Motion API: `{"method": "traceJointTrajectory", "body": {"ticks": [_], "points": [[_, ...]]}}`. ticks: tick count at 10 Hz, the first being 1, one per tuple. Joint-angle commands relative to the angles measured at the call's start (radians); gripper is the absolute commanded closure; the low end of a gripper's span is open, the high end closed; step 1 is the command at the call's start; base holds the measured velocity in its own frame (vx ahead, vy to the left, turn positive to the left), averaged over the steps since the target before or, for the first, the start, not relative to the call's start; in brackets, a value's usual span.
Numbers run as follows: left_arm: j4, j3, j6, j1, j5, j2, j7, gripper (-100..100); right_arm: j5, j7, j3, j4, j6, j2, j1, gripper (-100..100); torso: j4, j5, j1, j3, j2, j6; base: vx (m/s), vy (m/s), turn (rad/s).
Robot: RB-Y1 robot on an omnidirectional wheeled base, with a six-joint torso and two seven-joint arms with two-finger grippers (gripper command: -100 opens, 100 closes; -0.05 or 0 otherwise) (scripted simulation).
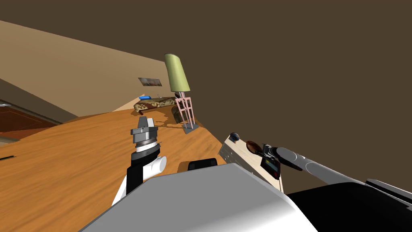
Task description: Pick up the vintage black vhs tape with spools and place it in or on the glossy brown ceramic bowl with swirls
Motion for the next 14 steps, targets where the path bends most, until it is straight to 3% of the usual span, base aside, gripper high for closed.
{"method": "traceJointTrajectory", "body": {"ticks": [1,2,3,4,7,8,10,12,13,14], "points": [[0.0,0.0,0.0,0.0,0.0,0.0,0.0,0,-0.05,0.002,0.006,0.0,0.001,-0.006,-0.001,-100,0.0,0.0,0.0,0.0,0.0,0.0,-0.009,0.014,-0.023],[0.0,0.0,0.0,0.0,0.0,0.0,0.0,0,-0.08,0.002,0.006,0.0,0.001,-0.006,-0.001,-100,0.0,0.0,-0.001,-0.001,-0.002,0.0,0.0,0.0,0.0],[0.0,0.0,0.0,0.0,0.0,0.0,0.0,0,-0.111,0.055,0.043,0.053,0.033,-0.048,0.008,-100,-0.001,-0.001,-0.002,-0.002,-0.003,0.0,-0.037,0.046,0.406],[0.0,0.0,0.0,0.0,0.0,0.0,0.0,0,-0.159,0.085,0.043,0.072,0.033,-0.048,0.008,-100,-0.001,0.0,0.0,-0.001,-0.002,-0.002,-0.052,0.048,0.204],[0.0,0.0,0.0,0.0,0.0,0.0,0.0,0,-0.252,0.085,0.043,0.072,0.033,-0.048,0.008,-100,0.0,0.0,-0.001,-0.001,-0.001,0.0,-0.019,0.014,-0.028],[0.0,0.0,0.0,0.0,0.0,0.0,0.0,0,-0.288,0.137,0.08,0.124,0.065,-0.091,0.016,-100,0.0,-0.001,-0.002,-0.001,-0.002,0.0,-0.049,0.033,0.415],[0.0,0.0,0.0,0.0,0.0,0.0,0.0,0,-0.351,0.167,0.08,0.144,0.065,-0.091,0.016,-100,0.0,0.0,0.001,0.0,0.0,0.0,-0.043,0.045,0.076],[0.0,0.0,0.0,0.0,0.0,0.0,0.0,0,-0.412,0.167,0.08,0.144,0.065,-0.091,0.016,-100,0.0,0.0,-0.001,-0.001,-0.001,0.0,-0.005,0.009,-0.017],[0.0,0.0,0.0,0.0,0.0,0.0,0.0,0,-0.442,0.217,0.118,0.192,0.097,-0.133,0.024,-100,-0.001,-0.001,-0.002,-0.001,-0.002,0.0,-0.04,0.061,0.368],[0.0,0.0,0.0,0.0,0.0,0.0,0.0,0,-0.476,0.218,0.118,0.187,0.097,-0.133,0.024,-100,0.0,0.0,0.001,-0.001,-0.001,-0.002,-0.06,0.06,0.226]]}}
